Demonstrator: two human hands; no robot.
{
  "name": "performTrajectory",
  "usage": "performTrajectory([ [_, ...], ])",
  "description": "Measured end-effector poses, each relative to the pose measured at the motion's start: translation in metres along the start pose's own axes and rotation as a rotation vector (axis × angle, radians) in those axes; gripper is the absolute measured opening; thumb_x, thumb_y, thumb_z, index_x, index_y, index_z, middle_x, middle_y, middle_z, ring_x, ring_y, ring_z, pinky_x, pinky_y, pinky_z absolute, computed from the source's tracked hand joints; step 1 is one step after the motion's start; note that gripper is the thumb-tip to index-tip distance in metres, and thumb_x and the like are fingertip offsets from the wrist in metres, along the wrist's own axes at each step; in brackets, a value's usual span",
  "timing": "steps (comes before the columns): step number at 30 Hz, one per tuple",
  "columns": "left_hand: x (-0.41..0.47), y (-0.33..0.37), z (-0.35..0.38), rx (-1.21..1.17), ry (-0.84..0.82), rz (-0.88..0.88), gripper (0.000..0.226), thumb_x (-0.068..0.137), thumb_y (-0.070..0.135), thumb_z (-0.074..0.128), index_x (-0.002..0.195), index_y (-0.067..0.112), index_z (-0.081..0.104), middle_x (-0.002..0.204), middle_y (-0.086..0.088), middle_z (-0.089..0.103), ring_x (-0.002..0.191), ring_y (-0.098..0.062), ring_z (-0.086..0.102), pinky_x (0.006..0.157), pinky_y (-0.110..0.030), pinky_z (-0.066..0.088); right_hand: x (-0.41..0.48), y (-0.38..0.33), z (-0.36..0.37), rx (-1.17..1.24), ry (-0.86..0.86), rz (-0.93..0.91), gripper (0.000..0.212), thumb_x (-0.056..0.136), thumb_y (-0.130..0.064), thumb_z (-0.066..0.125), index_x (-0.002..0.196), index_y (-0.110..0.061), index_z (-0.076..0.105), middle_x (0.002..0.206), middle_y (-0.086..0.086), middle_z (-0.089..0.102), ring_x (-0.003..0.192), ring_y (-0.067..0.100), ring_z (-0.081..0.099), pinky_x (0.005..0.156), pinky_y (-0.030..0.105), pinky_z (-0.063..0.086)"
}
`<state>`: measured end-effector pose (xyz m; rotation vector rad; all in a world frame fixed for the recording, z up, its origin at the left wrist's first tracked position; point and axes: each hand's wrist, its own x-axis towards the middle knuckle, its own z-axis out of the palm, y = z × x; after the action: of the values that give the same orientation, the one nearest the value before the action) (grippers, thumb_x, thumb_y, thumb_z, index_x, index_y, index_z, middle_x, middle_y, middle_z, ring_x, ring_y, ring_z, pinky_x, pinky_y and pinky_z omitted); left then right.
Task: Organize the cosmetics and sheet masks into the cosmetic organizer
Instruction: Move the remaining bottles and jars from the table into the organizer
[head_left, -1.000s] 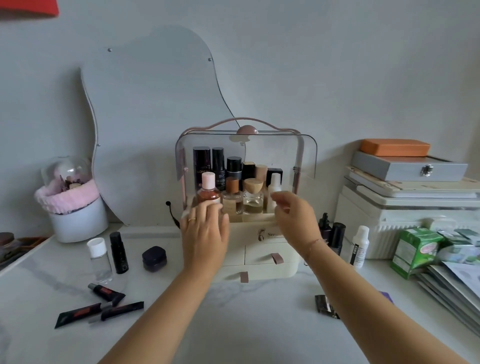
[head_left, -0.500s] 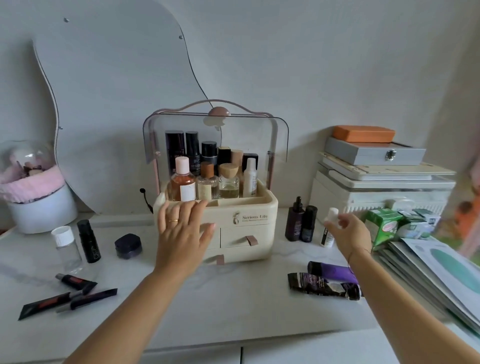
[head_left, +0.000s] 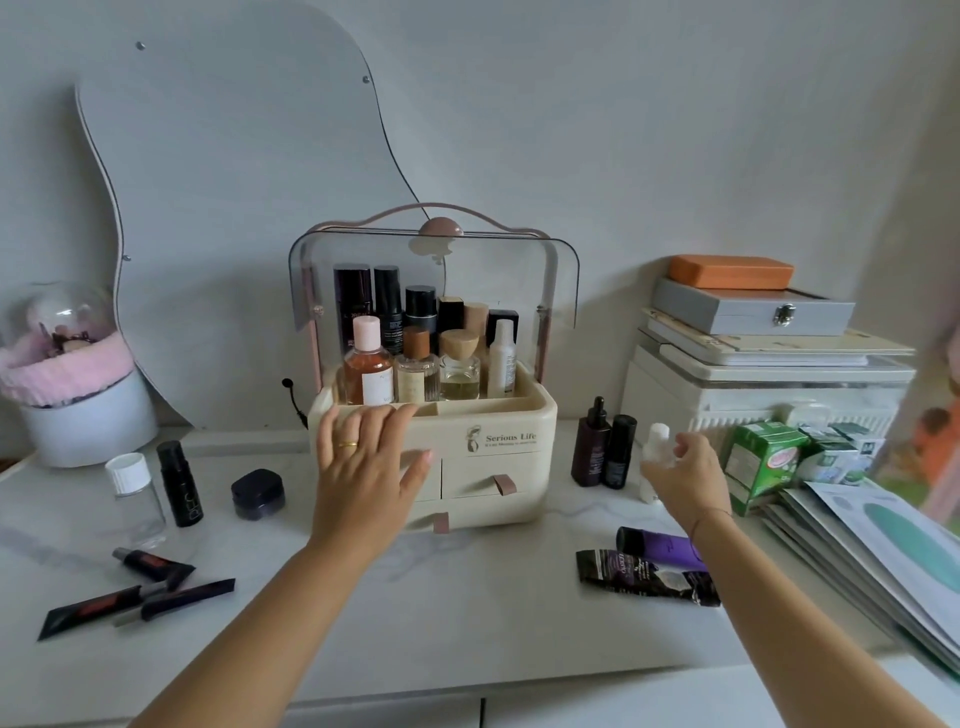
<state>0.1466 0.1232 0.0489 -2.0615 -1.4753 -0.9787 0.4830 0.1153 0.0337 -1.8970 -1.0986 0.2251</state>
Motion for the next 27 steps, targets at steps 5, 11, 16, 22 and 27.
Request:
performTrajectory([
  [5,0.0,0.001,-0.001,-0.009,-0.005,-0.005,0.05,0.089,0.047,0.037,0.127,0.019,0.05,0.114,-0.001,0.057,0.111,-0.027,0.05,0.114,-0.046,0.014,0.004,-0.004,0.007,-0.029,-0.069,0.054,0.026,0.081,-0.023,0.063,0.096,-0.003,0.055,0.077,0.007,0.057,0.067,0.021,0.052,0.061,0.032,0.042],
  [11,-0.001,-0.001,0.003,-0.004,0.019,-0.001,0.048,0.089,0.047,0.038,0.126,0.019,0.05,0.112,0.0,0.057,0.11,-0.025,0.049,0.114,-0.046,0.014,-0.028,-0.028,-0.007,-0.019,0.17,-0.124,0.028,0.084,-0.033,0.063,0.083,-0.008,0.053,0.071,0.008,0.059,0.066,0.027,0.052,0.055,0.033,0.041],
  [16,0.0,0.001,0.006,-0.006,0.037,-0.008,0.045,0.089,0.046,0.041,0.124,0.02,0.049,0.109,0.001,0.055,0.108,-0.024,0.048,0.114,-0.047,0.015,-0.065,-0.11,-0.009,0.258,0.114,-0.564,0.036,0.077,-0.045,0.065,0.108,-0.028,0.06,0.092,0.001,0.065,0.082,0.02,0.062,0.067,0.032,0.052],
  [22,-0.001,-0.002,0.004,-0.018,-0.019,-0.009,0.046,0.091,0.048,0.039,0.127,0.021,0.046,0.114,0.004,0.054,0.113,-0.022,0.048,0.115,-0.046,0.011,-0.036,-0.168,0.031,0.232,-0.084,-0.541,0.03,0.082,-0.031,0.069,0.098,-0.011,0.055,0.086,-0.002,0.059,0.08,0.02,0.058,0.067,0.028,0.05],
  [27,-0.001,-0.003,0.004,-0.024,-0.039,-0.011,0.047,0.093,0.05,0.037,0.129,0.021,0.044,0.118,0.004,0.053,0.115,-0.021,0.047,0.116,-0.045,0.009,-0.02,-0.169,0.059,0.101,-0.126,-0.478,0.032,0.08,-0.025,0.072,0.091,-0.01,0.046,0.094,0.009,0.061,0.083,0.025,0.058,0.065,0.033,0.046],
])
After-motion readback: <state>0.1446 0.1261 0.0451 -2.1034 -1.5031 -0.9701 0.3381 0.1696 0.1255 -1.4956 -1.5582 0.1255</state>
